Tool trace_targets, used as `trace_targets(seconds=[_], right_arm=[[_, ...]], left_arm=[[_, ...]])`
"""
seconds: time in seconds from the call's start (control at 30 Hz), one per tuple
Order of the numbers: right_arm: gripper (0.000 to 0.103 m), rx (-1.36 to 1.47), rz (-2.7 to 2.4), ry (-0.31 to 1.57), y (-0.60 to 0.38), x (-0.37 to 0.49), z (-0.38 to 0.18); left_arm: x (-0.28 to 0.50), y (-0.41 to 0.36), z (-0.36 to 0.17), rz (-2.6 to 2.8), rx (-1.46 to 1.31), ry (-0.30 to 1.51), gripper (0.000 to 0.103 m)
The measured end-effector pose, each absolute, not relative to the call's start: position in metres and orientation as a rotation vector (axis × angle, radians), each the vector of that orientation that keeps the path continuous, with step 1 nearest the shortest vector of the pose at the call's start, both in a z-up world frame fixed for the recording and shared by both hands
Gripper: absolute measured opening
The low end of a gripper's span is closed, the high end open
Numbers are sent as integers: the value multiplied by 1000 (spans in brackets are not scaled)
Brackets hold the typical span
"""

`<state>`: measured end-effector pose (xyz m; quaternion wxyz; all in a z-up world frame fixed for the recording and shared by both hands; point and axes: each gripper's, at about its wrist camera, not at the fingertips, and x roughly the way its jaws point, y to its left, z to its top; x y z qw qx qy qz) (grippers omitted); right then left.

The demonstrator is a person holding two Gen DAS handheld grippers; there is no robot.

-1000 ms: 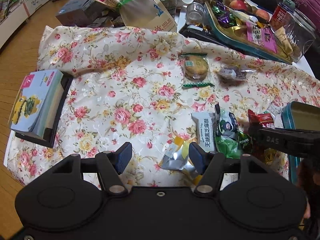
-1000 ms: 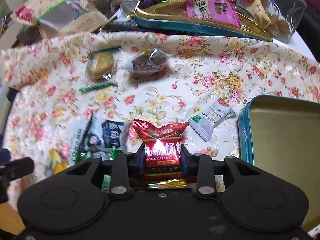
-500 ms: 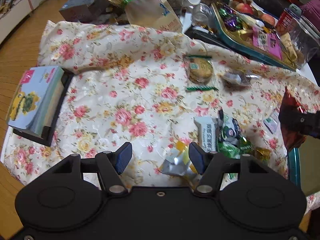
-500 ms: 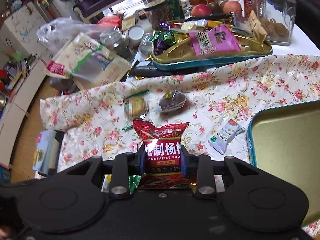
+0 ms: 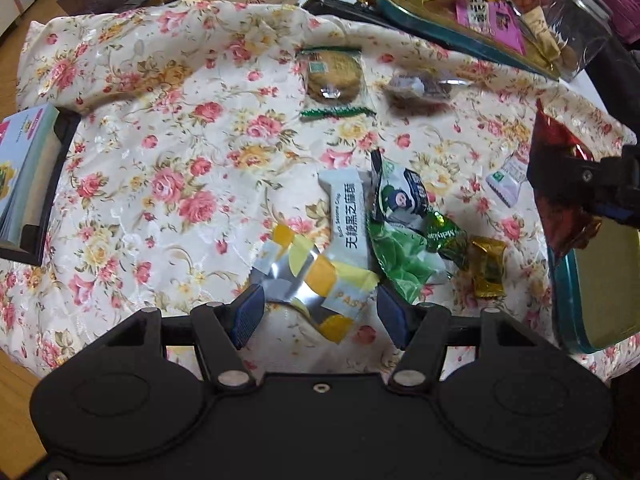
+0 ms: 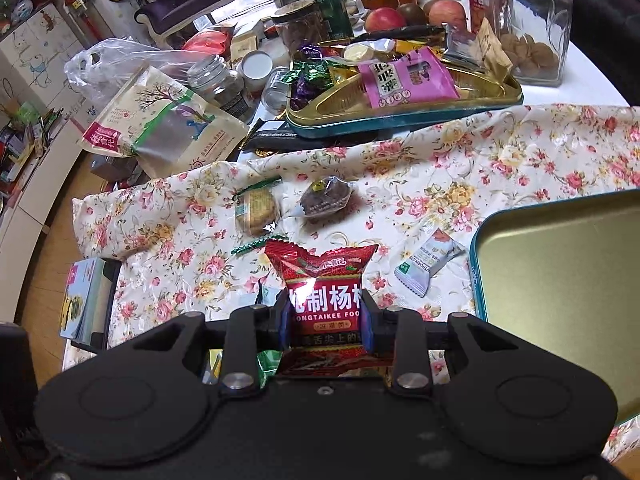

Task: Organize snacks
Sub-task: 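Grasp the yellow-silver wrapped candy with the left tool while the right holds the red packet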

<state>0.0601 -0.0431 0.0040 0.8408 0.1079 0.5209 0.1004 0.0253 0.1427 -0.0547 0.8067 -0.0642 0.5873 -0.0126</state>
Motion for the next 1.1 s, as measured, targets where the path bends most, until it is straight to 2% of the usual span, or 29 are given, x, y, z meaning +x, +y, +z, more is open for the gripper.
trace_targets(seconds=[0.27, 0.57, 0.77, 0.9, 1.1], right_arm=[[34, 217, 234, 1091, -33, 56, 3], [34, 233, 206, 1082, -36, 58, 1], [34, 236, 208, 1078, -35, 57, 1], [34, 243, 204, 1075, -35, 58, 2], [34, 249, 210, 1064, -35, 59, 5]], left_arm=[[32, 129, -64, 25, -35, 1265, 65], [38, 164, -72, 158, -58, 1288, 65], [44, 210, -74, 260, -239, 1323, 64], [42, 235, -59, 268, -406, 1261, 62], [44, 237, -56, 271, -481, 1226, 63]])
